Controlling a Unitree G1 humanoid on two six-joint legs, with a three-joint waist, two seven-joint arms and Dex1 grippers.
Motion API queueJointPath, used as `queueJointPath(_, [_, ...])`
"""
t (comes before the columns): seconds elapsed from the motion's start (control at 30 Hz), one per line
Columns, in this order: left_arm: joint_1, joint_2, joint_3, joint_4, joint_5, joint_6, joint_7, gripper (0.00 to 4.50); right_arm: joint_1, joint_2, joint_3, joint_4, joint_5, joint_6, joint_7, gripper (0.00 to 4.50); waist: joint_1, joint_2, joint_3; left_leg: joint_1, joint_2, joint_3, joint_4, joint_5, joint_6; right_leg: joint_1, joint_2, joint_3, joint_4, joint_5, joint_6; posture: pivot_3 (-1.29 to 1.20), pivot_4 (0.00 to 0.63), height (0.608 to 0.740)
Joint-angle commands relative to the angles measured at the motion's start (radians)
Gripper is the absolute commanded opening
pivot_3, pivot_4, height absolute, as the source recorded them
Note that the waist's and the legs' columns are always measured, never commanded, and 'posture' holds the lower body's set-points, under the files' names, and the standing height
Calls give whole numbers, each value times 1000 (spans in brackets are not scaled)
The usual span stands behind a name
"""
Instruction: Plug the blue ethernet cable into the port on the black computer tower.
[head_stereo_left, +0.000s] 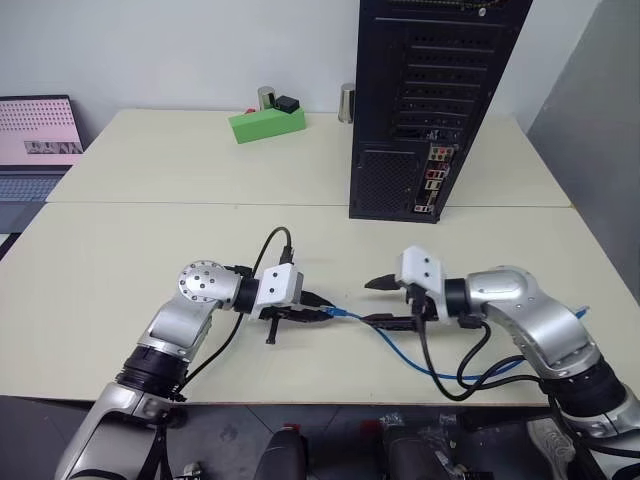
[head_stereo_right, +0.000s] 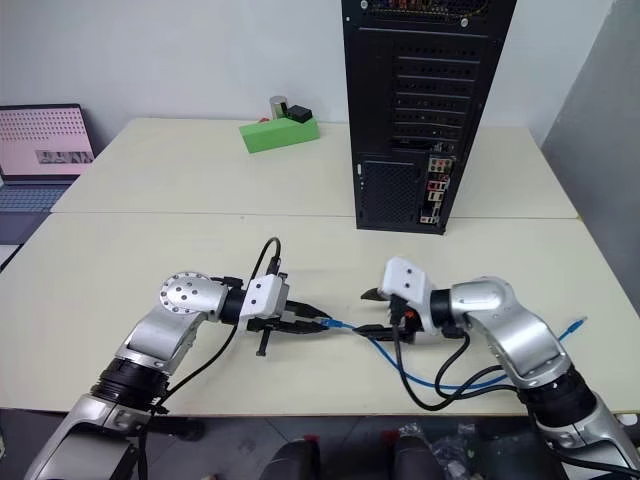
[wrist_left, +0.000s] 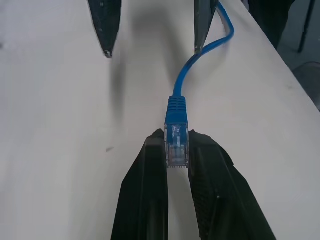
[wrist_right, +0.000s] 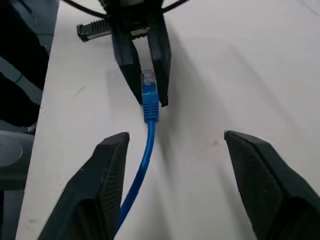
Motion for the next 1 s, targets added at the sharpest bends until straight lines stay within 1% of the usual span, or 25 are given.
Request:
queueJointPath(0.03, [-1,-12,19,31,49,-213,48,315,17,20,-70,-50,111,91,-16,4055,-1,0,0,0,0,0,0,0,0,0,0,0,0,0,0,0,150,740])
queueJointPath(0.13, [-9,-21,15,96,93,-415,83,314,32,57,-109,-57,187,167,-50,4055,-1,0,0,0,0,0,0,0,0,0,0,0,0,0,0,0,150,740])
queueJointPath(0.2, [-14,-26,17,159,128,-623,122,312,37,95,-137,-54,237,220,-86,4055,-1,0,0,0,0,0,0,0,0,0,0,0,0,0,0,0,150,740])
queueJointPath(0.27, [-19,-31,23,216,166,-780,172,311,42,129,-157,-56,287,269,-117,4055,0,0,0,0,0,0,0,0,0,0,0,0,0,0,0,0,150,740])
queueJointPath(0.4, [-43,-40,44,302,239,-941,285,310,48,158,-164,-66,334,319,-157,4055,1,0,0,0,0,0,0,0,0,0,0,0,0,0,0,0,150,740])
queueJointPath(0.6, [-79,-36,58,381,326,-1049,431,310,52,201,-182,-51,389,354,-211,4055,0,0,0,0,0,0,0,0,0,0,0,0,0,0,0,0,150,740])
queueJointPath(0.97, [-122,-12,23,434,421,-1101,578,310,39,267,-177,-20,403,342,-279,4055,-1,0,0,0,0,0,0,0,0,0,0,-1,1,0,0,0,150,740])
queueJointPath(1.0, [-124,-9,20,435,426,-1104,588,310,38,271,-178,-16,404,342,-282,3772,-1,0,0,0,0,0,0,0,0,0,0,-1,1,0,0,0,150,740])
